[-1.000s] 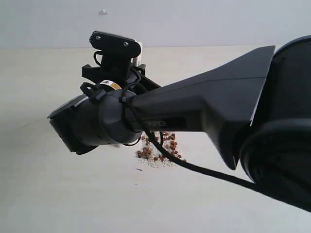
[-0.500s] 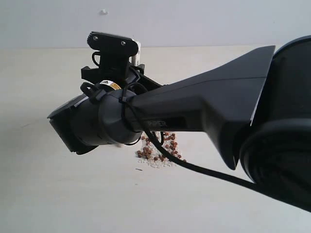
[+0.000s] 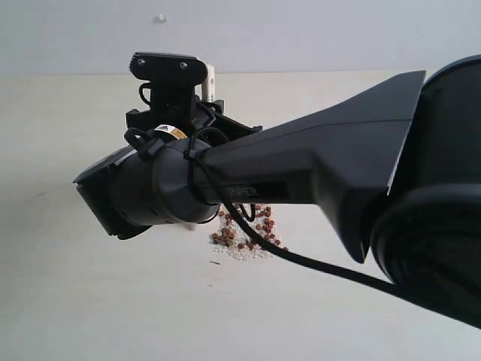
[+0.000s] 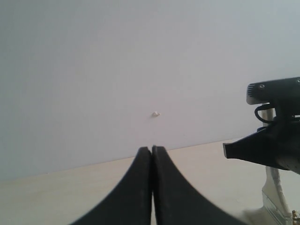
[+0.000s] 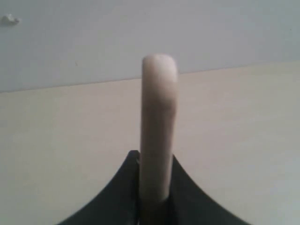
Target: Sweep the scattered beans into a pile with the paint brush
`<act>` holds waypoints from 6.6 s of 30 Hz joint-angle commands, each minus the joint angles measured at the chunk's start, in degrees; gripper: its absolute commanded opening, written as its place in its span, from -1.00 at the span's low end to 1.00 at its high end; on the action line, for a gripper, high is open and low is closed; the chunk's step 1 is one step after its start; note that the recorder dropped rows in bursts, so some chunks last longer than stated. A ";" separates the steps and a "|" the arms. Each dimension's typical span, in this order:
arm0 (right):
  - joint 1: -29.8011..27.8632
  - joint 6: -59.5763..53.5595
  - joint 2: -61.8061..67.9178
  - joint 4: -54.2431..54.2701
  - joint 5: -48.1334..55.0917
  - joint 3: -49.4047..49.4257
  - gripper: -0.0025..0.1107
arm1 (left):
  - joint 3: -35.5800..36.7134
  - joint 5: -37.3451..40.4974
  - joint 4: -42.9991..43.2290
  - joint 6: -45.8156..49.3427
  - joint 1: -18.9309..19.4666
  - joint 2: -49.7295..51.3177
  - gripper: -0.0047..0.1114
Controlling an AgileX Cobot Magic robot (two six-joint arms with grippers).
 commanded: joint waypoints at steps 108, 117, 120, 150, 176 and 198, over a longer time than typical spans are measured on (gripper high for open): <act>17.77 -16.28 -14.39 -7.22 0.49 -3.04 -0.96 | -0.09 0.16 0.05 0.14 0.08 -0.37 -0.92; 17.79 -25.84 -14.13 1.01 0.49 -2.92 -0.96 | -0.09 0.16 0.05 0.14 0.08 -0.37 -0.92; 18.43 -25.95 -13.91 1.01 0.49 -2.92 -0.96 | -0.09 0.16 0.05 0.14 0.08 -0.37 -0.92; 17.96 -58.33 -17.45 1.01 0.49 2.22 -0.96 | -0.09 0.16 0.05 0.14 0.08 -0.37 -0.92; -15.65 -51.83 -34.77 1.01 6.72 29.43 -0.96 | -0.09 0.16 0.05 0.14 0.08 -0.37 -0.92; -52.83 -10.27 -39.73 -14.97 94.82 37.33 -0.96 | -0.09 0.16 0.05 0.14 0.08 -0.37 -0.92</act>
